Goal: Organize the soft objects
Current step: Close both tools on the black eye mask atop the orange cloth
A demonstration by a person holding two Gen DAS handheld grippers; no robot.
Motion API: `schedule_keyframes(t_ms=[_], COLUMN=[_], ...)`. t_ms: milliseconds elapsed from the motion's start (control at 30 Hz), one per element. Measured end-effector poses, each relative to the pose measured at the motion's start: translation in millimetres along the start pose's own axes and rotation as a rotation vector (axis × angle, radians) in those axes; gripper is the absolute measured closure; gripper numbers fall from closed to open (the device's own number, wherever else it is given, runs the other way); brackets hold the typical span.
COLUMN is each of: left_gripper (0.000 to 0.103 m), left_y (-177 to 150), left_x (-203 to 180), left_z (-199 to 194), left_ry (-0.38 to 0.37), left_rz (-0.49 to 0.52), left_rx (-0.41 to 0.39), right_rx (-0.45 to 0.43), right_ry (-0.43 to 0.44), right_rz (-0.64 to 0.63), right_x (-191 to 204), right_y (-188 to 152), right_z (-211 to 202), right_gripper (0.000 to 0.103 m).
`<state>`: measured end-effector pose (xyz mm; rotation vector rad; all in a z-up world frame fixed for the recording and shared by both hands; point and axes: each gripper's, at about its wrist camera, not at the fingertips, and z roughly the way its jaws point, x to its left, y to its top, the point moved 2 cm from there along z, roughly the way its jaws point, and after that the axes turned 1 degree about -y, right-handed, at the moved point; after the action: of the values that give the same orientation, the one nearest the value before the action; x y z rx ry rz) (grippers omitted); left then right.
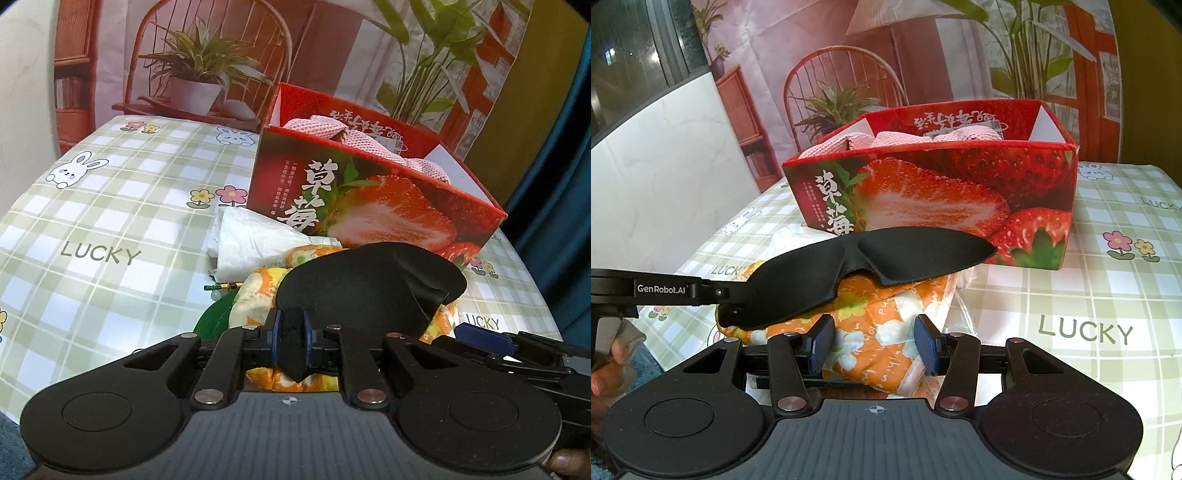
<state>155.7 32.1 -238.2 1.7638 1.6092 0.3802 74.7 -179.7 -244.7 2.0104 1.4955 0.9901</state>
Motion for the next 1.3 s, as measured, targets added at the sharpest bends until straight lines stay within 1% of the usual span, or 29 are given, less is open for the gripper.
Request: schedule_keyframes(t_ms=[100, 167, 300, 367, 433, 500, 600, 667, 767, 800, 833, 867, 933, 967, 1033, 1067, 1133, 1233, 1300], left_gripper=[0.089, 0.089, 0.089, 0.089, 0.089, 0.089, 0.089, 0.089, 0.089, 0.089, 0.089, 0.089, 0.089, 0.089, 0.089, 0.089, 0.089, 0.089, 0.089], left_y=[0, 0, -2, -2, -1, -2, -2, -2, -3, -3, -3, -3, -3, -2, -1, -1, 0, 2, 3], left_x=[1, 2, 1, 2, 2, 3, 2, 1, 2, 2, 2, 2, 3, 3, 3, 3, 4, 5, 5], left_z=[0, 1, 1, 2, 3, 4, 5, 6, 7, 8, 8, 8, 8, 8, 7, 6, 4, -1, -4], left_ry=[0.001, 0.001, 0.007, 0.006, 0.005, 0.006, 0.009, 0.011, 0.009, 0.009, 0.009, 0.010, 0.011, 0.010, 0.008, 0.007, 0.006, 0.008, 0.004], left_rz=[-0.005, -0.006, 0.009, 0.010, 0.008, 0.009, 0.018, 0.023, 0.023, 0.021, 0.020, 0.020, 0.019, 0.016, 0.009, 0.007, 0.002, -0.011, -0.021], left_rx=[0.001, 0.001, -0.002, -0.002, -0.001, 0.000, -0.002, -0.002, -0.001, 0.000, 0.000, 0.000, 0.001, 0.001, -0.002, -0.007, -0.018, -0.037, -0.045], right_rx=[-0.011, -0.037, -0.082, -0.093, -0.085, -0.058, -0.037, -0.020, -0.024, -0.029, -0.035, -0.040, -0.044, -0.048, -0.057, -0.060, -0.077, -0.109, -0.114], right_ry=[-0.004, -0.024, -0.059, -0.072, -0.074, -0.070, -0.054, -0.031, 0.019, 0.032, 0.036, 0.044, 0.046, 0.038, 0.019, 0.006, -0.005, -0.005, 0.007], right_rz=[0.003, 0.000, 0.012, 0.030, 0.061, 0.093, 0.152, 0.216, 0.339, 0.370, 0.387, 0.399, 0.405, 0.393, 0.344, 0.319, 0.255, 0.160, 0.112], right_x=[-1, -4, -17, -26, -38, -49, -62, -71, -82, -85, -87, -88, -88, -87, -83, -81, -74, -59, -51], right_y=[3, 7, 27, 36, 44, 48, 50, 49, 49, 49, 50, 51, 52, 53, 55, 56, 59, 59, 54], right_z=[-3, -8, -11, -8, 2, 14, 30, 40, 47, 49, 50, 50, 50, 49, 41, 38, 26, 5, -8], right_gripper=[0.058, 0.057, 0.056, 0.053, 0.043, 0.042, 0.032, 0.031, 0.032, 0.035, 0.042, 0.046, 0.059, 0.062, 0.074, 0.077, 0.089, 0.092, 0.094])
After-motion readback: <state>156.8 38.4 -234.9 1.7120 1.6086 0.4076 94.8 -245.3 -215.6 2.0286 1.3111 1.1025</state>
